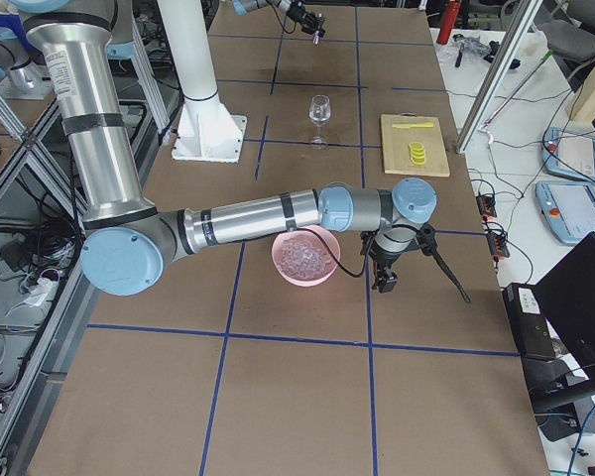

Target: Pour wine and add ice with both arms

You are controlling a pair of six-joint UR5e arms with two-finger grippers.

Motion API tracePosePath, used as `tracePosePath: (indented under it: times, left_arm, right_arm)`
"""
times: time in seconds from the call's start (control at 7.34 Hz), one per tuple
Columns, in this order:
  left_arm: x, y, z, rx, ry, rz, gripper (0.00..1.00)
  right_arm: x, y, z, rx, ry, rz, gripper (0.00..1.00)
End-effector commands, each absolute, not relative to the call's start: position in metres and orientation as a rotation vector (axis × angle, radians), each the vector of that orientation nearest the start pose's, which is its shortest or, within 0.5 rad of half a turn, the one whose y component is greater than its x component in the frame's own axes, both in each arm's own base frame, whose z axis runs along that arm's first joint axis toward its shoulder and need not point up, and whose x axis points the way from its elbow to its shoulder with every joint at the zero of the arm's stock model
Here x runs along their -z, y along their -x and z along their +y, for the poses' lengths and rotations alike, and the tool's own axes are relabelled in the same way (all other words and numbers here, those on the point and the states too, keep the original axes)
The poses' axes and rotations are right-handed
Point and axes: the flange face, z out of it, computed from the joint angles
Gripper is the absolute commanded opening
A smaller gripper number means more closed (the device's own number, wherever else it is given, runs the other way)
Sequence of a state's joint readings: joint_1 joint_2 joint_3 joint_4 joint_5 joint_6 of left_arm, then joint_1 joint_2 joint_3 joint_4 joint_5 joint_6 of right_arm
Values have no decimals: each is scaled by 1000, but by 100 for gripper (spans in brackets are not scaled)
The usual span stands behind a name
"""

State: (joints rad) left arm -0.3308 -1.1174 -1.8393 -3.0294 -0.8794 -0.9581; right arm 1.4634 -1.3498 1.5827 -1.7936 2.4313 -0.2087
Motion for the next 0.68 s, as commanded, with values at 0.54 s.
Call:
tracePosePath:
  times: [0.54]
  left_arm:
    - [-577,-331,-262,382,-1115,859,0]
  right_arm:
    - [-553,4,-580,303,-64,-860,100]
